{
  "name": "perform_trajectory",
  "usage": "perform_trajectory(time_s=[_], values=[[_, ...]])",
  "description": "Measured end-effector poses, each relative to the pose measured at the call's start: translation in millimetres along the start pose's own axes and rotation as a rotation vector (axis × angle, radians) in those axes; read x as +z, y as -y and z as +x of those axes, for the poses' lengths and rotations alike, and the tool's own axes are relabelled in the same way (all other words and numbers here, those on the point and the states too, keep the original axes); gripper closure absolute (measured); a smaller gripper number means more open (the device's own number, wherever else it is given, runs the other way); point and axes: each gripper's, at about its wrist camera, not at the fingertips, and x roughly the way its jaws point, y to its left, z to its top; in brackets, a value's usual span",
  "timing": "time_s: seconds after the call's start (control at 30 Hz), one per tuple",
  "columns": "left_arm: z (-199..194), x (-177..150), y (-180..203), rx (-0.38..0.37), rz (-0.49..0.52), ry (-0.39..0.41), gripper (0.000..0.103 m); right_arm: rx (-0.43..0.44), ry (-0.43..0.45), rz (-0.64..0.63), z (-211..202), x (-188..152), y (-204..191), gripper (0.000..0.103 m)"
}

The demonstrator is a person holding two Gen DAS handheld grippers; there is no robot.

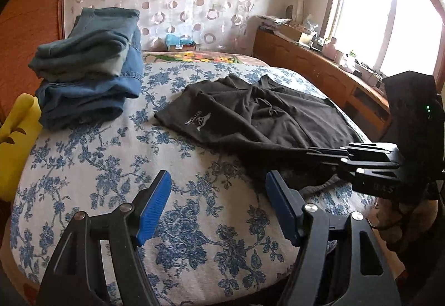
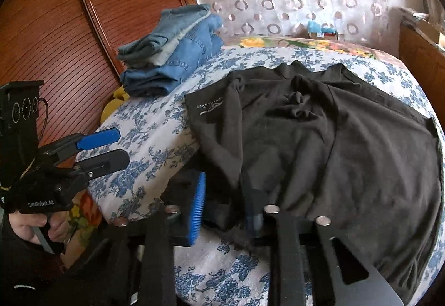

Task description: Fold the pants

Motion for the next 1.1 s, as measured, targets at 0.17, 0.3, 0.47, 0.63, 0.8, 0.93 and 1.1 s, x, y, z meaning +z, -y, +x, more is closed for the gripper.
perform_trajectory(time_s=[0.17,0.3,0.47,0.63,0.8,0.93,1.1], values=[[3,-2,8,-0.006,0.006,-0.008,0.032,-0.022,0.029,-0.037,-11,2,-6,0.094],[3,-2,13,-0.016,0.013,-0.009,0.032,-0.075,0.078,-0.062,-26,2,-10,0.094],[6,6,27,-0.027,0.039,-0.008,0.032,-0.109,0.144,-0.065,-55,3,-5,0.094],[7,19,42,-0.053,0.056,0.01,0.032,-0.153,0.192,-0.058,-82,0,3,0.094],[14,29,56,-0.076,0.061,0.006,0.032,-0.203,0.21,-0.057,-99,-7,9,0.094],[19,33,69,-0.087,0.082,-0.002,0.032,-0.23,0.225,-0.039,-110,-13,13,0.094],[28,35,86,-0.103,0.108,-0.018,0.032,-0.273,0.236,-0.03,-121,-20,17,0.094]])
